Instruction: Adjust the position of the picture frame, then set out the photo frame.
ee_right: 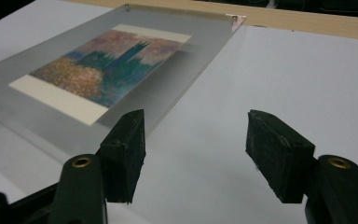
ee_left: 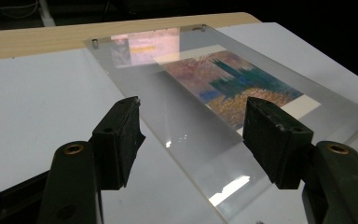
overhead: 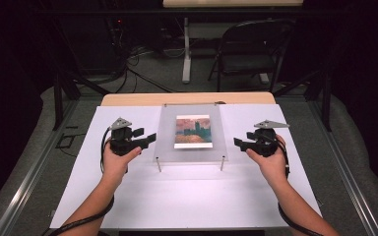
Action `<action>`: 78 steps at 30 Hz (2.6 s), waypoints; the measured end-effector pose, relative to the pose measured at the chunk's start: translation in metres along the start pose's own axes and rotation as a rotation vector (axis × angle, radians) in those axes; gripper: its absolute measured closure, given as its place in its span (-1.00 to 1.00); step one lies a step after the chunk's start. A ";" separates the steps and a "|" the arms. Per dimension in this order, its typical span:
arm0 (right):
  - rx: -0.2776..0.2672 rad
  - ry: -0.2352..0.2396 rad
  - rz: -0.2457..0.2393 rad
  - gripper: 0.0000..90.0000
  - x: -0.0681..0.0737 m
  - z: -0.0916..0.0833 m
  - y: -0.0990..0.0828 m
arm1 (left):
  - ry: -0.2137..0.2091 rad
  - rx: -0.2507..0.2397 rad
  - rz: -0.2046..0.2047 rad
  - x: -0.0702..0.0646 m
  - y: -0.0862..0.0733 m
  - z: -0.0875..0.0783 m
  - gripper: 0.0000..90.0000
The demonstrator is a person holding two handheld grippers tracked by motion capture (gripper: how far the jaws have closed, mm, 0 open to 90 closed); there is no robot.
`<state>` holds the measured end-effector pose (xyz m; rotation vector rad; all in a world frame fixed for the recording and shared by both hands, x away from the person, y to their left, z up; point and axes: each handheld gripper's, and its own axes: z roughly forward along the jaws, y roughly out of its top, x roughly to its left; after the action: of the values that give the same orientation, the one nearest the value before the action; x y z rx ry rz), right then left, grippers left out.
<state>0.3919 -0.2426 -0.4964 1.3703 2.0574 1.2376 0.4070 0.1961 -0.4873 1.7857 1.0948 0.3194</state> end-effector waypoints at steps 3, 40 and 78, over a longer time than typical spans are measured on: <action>-0.009 -0.003 0.006 -0.15 -0.003 0.010 0.007 | 0.014 -0.001 0.000 0.004 0.005 0.011 -0.15; 0.051 0.019 0.122 -0.22 -0.007 0.098 0.027 | 0.106 0.068 -0.156 0.032 0.007 0.097 -0.25; 0.142 0.079 0.205 -0.28 -0.009 0.137 0.039 | 0.039 0.164 -0.198 0.043 0.012 0.121 -0.29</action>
<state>0.5135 -0.1823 -0.5403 1.6575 2.1373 1.2653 0.5140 0.1561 -0.5462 1.8010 1.3472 0.1488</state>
